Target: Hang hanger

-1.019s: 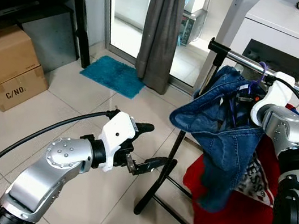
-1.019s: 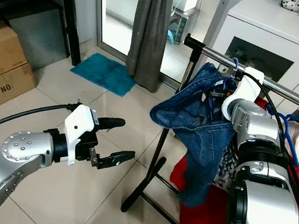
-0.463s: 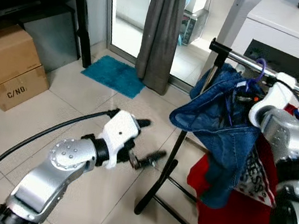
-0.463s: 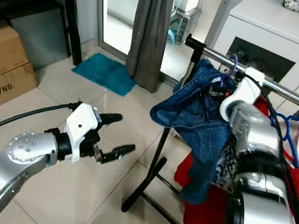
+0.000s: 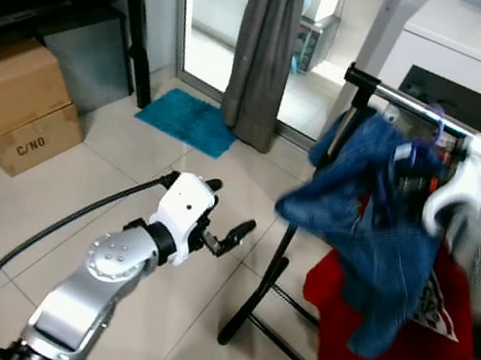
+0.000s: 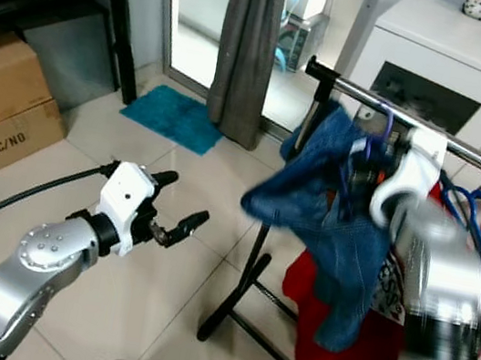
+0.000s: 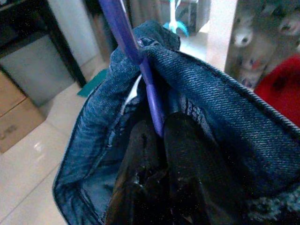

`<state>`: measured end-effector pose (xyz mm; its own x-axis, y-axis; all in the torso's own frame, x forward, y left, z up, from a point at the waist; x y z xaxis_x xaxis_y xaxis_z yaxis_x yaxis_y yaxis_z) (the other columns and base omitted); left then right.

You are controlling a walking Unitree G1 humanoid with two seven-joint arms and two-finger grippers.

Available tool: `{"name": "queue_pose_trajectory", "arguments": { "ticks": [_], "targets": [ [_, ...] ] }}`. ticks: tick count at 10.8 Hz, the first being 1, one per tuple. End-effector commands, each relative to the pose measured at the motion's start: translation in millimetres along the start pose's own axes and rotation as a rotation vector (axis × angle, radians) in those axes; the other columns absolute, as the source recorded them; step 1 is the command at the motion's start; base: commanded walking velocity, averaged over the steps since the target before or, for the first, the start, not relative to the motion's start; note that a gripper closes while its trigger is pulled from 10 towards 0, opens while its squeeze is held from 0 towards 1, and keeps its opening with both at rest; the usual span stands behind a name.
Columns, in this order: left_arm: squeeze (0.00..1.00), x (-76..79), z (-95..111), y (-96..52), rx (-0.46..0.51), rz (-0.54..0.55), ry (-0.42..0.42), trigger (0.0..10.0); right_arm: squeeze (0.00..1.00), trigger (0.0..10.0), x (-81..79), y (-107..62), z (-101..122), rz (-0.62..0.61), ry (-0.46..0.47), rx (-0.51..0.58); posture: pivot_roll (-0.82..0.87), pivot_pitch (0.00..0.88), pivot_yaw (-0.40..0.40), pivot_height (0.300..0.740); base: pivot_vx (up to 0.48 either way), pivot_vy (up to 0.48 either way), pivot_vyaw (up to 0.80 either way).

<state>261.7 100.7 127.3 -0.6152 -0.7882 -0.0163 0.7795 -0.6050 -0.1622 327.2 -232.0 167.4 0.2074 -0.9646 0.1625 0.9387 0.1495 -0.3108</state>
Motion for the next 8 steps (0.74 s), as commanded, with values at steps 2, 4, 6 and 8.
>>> {"name": "queue_pose_trajectory", "arguments": {
  "ticks": [2, 4, 6, 8],
  "targets": [
    [0.00, -5.6, -4, 2.3, -0.001, 0.058, -0.023, 10.0, 0.00, 0.0, -9.8, -17.3, -7, -0.024, 0.018, -0.010, 0.04, 0.000, -0.006, 0.740, 0.000, 0.000, 0.00],
    [0.00, -6.5, -7, 6.9, 0.005, 0.079, -0.033, 10.0, 0.00, 0.0, -19.8, -31.1, -22, -0.053, 0.035, -0.036, 0.02, 0.000, -0.009, 0.740, 0.000, 0.000, 0.00],
    [0.00, -3.9, -5, 12.0, 0.019, 0.094, -0.042, 10.0, 0.00, 0.0, -32.9, -36.1, -40, -0.096, 0.089, -0.056, 0.04, 0.000, -0.025, 0.740, 0.000, 0.000, 0.00],
    [0.00, -4.1, -5, 13.6, 0.027, 0.114, -0.043, 10.0, 0.00, 0.0, -44.2, -33.5, -52, -0.155, 0.078, -0.052, 0.05, 0.000, -0.026, 0.740, 0.000, 0.000, 0.00]
  ]
}}
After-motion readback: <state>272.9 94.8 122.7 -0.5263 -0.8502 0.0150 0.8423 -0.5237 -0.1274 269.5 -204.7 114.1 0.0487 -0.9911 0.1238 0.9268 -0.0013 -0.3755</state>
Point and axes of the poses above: a point about 5 cm out from each wrist's last joint towards the gripper, its own y axis pointing out of the wrist towards the gripper, its own z axis along the axis of the wrist's last joint, x = y × z, the point moved 1 cm from there along y, pointing out of the wrist towards the gripper, and after that the axes turned 6 degrees about -y, right-handed, at the moved point
